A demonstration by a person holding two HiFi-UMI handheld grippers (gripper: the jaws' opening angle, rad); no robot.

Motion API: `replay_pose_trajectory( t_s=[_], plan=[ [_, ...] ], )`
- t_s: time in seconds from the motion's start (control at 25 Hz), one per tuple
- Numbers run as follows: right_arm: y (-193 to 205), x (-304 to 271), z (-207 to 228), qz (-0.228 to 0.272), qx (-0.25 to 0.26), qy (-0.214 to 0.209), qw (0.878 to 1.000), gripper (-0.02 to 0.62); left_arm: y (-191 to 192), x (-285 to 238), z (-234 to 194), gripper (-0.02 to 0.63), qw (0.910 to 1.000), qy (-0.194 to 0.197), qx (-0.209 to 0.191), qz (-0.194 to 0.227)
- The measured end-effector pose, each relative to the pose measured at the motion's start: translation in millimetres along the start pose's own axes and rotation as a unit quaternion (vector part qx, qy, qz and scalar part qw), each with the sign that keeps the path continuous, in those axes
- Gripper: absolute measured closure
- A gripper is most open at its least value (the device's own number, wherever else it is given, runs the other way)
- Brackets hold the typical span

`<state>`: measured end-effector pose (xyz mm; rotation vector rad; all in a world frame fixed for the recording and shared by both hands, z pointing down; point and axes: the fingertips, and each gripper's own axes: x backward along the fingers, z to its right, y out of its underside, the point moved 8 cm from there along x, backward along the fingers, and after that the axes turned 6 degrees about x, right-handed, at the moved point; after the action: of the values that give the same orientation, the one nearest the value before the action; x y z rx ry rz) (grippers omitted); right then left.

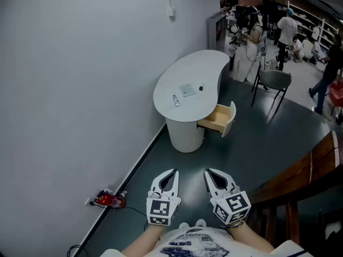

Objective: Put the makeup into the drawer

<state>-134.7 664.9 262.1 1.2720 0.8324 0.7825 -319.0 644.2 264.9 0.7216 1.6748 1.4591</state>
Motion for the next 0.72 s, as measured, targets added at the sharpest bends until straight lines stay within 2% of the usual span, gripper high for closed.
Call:
replay_pose_trajectory(
  t_s=[0.72],
  plan=[
    [8, -4, 39, -0.008, -0.022, 0.011, 1.0, 0.575, 10, -28, 8, 0.558, 0.9997, -0.017, 0.013, -0.009]
  ],
)
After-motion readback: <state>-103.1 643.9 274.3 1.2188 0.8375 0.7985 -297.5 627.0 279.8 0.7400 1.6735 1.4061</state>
